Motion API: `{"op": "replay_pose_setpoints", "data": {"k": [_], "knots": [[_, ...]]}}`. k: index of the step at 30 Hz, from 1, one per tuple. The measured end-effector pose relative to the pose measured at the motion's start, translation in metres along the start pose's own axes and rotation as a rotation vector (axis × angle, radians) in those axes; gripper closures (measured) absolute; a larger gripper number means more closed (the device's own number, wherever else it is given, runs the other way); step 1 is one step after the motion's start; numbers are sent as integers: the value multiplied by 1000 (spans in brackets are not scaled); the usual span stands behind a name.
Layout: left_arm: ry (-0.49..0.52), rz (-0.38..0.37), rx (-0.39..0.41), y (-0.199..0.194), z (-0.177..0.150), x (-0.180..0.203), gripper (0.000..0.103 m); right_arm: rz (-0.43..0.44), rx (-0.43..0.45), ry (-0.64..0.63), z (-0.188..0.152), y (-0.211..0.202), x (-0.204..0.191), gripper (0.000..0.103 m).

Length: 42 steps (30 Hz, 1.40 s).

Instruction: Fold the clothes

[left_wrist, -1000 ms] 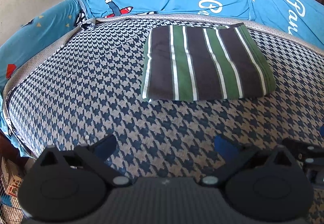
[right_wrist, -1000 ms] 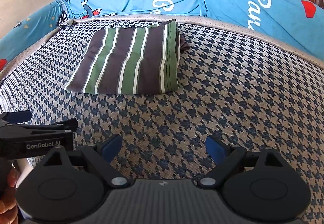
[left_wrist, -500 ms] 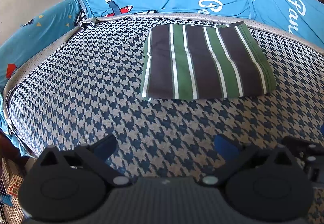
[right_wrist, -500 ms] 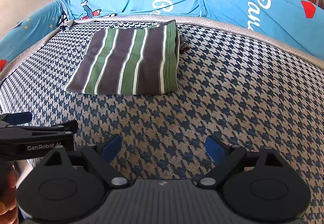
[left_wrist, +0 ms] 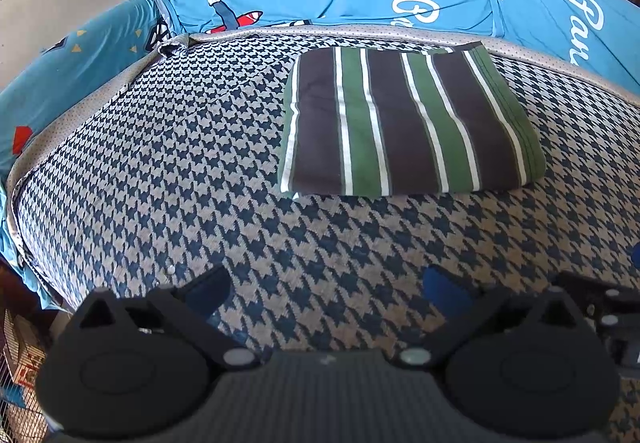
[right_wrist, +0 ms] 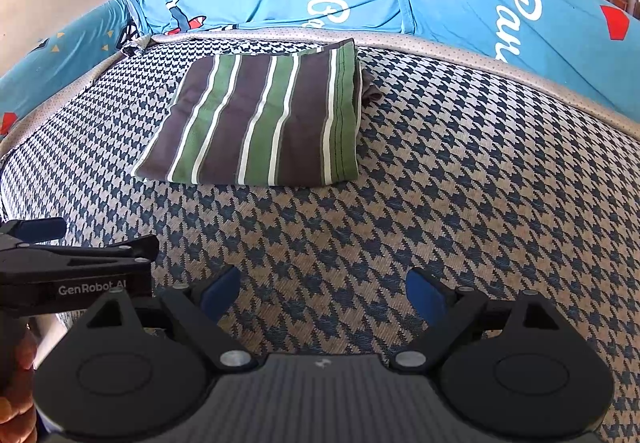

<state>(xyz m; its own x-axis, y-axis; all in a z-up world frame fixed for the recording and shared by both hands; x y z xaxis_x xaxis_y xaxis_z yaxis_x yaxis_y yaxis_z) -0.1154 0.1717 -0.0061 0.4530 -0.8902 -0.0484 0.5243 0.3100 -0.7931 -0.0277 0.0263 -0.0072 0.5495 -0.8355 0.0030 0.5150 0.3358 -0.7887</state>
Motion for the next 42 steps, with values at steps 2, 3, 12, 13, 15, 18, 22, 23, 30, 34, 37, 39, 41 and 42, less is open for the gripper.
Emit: {"op": "replay_pose_setpoints", "data": {"k": [2,3,12,13,15,18,22,23,30,34,37,39,41,42], "knots": [[1,-1,0,1,1,-1,0,0,0,0,0,0,0,13],[2,-1,0,1,1,-1,0,0,0,-1,0,0,0,13],[2,-2,0,1,1,1,0,2,1,-4,1,-1,0,13],[2,-2,0,0,1,1,0,2,1,-5,1,-1,0,13],[2,-2,0,0,1,1,0,3,1,-6,1,-2,0,13],[0,-2,0,-1,1,2,0,3,2,-7,2,-2,-1,13],[-4,-4,-2,-2,1,1,0,4,2,-7,2,-2,-1,13],[-5,-5,-2,-2,1,0,0,4,2,-7,2,-2,-1,13],[-9,-12,-5,-2,0,1,0,8,3,-12,1,-1,-3,13],[-14,-14,-7,-2,-1,0,0,9,3,-14,0,0,-3,13],[-16,-14,-8,-2,-1,-1,0,10,3,-16,0,1,-3,13],[-16,-15,-9,-1,1,-1,0,10,4,-17,0,1,-4,13],[-14,-14,-9,-1,1,-1,0,11,4,-17,0,2,-5,13],[-13,-14,-8,-1,1,-1,0,11,4,-17,0,2,-5,13]]}}
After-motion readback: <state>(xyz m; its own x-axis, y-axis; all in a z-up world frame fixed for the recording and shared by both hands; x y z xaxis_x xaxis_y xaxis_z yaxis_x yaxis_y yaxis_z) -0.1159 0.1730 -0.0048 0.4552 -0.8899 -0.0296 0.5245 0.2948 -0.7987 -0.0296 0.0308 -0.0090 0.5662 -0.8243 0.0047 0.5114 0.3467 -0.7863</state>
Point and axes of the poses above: each gripper's, at about its wrist camera, not at the fingertips, and y roughly the way its jaws point, x to its right, z to its top, the point moved 10 cm from there along y, roughly the way its jaws point, and after that the axes turned 6 degrees about -z, right-handed, at the moved point
